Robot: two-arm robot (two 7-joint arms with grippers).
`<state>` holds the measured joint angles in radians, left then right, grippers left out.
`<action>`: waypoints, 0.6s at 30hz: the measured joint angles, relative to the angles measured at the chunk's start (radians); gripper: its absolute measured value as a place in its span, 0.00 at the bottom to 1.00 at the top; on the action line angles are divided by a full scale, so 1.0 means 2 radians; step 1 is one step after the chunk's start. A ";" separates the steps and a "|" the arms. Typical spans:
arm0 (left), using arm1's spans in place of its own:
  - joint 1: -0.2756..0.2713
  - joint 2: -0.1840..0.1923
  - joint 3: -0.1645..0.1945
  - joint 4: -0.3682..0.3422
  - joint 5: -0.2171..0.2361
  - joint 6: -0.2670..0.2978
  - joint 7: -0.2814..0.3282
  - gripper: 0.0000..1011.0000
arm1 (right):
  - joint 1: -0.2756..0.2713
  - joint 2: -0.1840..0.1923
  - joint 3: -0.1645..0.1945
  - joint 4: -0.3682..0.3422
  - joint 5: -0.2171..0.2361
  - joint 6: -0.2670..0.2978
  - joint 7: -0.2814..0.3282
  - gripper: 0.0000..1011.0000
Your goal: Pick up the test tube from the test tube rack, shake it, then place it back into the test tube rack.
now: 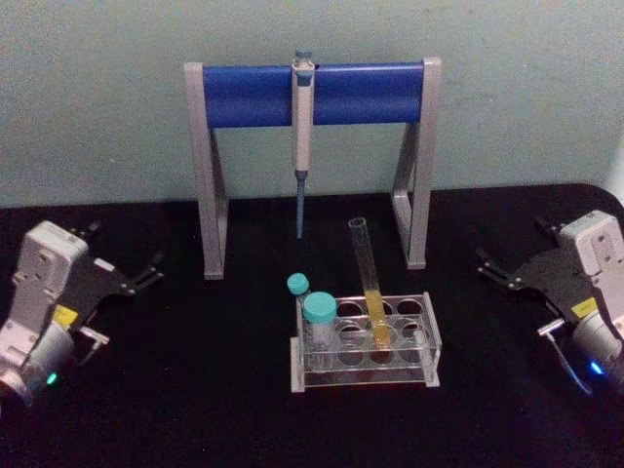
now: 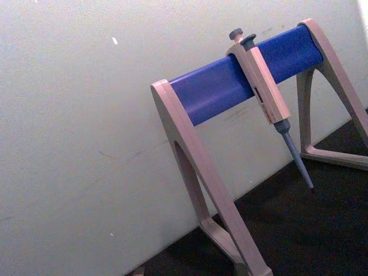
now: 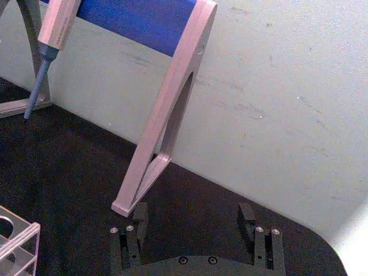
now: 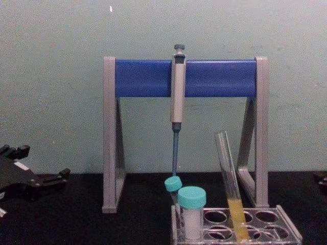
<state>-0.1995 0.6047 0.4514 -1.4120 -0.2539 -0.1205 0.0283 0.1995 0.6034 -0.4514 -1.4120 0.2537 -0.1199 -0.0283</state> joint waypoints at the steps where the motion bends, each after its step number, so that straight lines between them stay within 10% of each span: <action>1: 0.000 0.000 0.000 0.000 0.000 0.000 0.000 0.99 | 0.000 0.000 0.000 0.000 0.000 0.000 0.000 0.99; 18: 0.000 0.000 0.000 0.000 0.000 0.000 0.000 0.99 | 0.000 0.001 0.000 0.000 0.000 0.000 0.000 0.99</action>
<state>-0.1996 0.6047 0.4514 -1.4120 -0.2539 -0.1205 0.0283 0.1995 0.6047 -0.4514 -1.4118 0.2539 -0.1207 -0.0283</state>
